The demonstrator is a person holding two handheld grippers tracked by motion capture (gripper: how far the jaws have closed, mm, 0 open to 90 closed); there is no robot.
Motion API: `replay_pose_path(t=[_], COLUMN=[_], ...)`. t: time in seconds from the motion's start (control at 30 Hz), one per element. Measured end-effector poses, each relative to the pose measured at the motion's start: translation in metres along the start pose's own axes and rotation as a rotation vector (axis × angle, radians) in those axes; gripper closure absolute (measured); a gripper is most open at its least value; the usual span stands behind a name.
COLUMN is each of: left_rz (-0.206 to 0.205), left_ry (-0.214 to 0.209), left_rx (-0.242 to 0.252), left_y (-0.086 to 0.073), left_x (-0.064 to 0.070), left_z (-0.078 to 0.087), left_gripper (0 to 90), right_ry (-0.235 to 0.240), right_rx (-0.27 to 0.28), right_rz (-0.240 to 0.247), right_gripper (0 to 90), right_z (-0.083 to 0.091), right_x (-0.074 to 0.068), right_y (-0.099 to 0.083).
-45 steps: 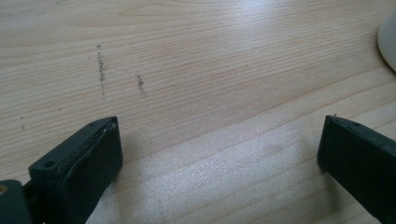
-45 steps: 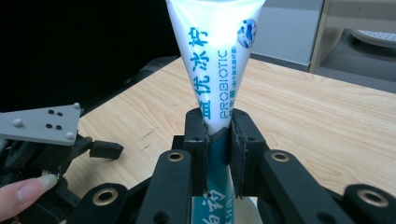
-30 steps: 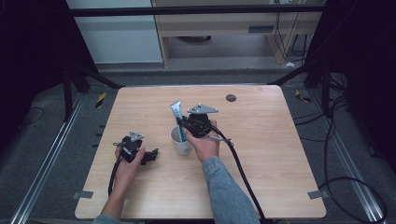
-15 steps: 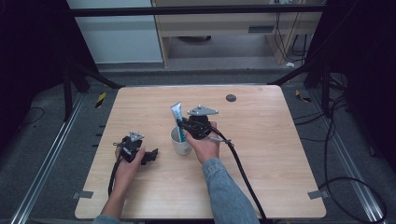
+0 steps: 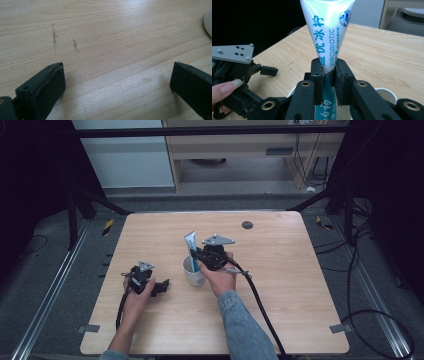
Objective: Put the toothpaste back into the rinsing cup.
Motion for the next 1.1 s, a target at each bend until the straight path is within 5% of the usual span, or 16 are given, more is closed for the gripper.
replay_pose_path(t=[1.1], left_rz=[0.000], left_ry=[0.000], left_rx=[0.000], left_y=[0.0000], left_x=[0.0000], left_z=[0.0000], left_gripper=[0.0], right_ry=[0.008], right_rx=[0.003], right_rz=[-0.046], right_gripper=[77.0], right_z=[0.0044], right_x=[0.0082], right_y=[-0.0026])
Point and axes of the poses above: each handheld gripper's, and its own axes: z roughly backward along the jaws, y roughly out of its top, x roughly to its right, the point moved 8 cm from there along -z, roughly forward along the jaws, and after that the axes turned 9 degrees about -z, right-handed, at the moved point
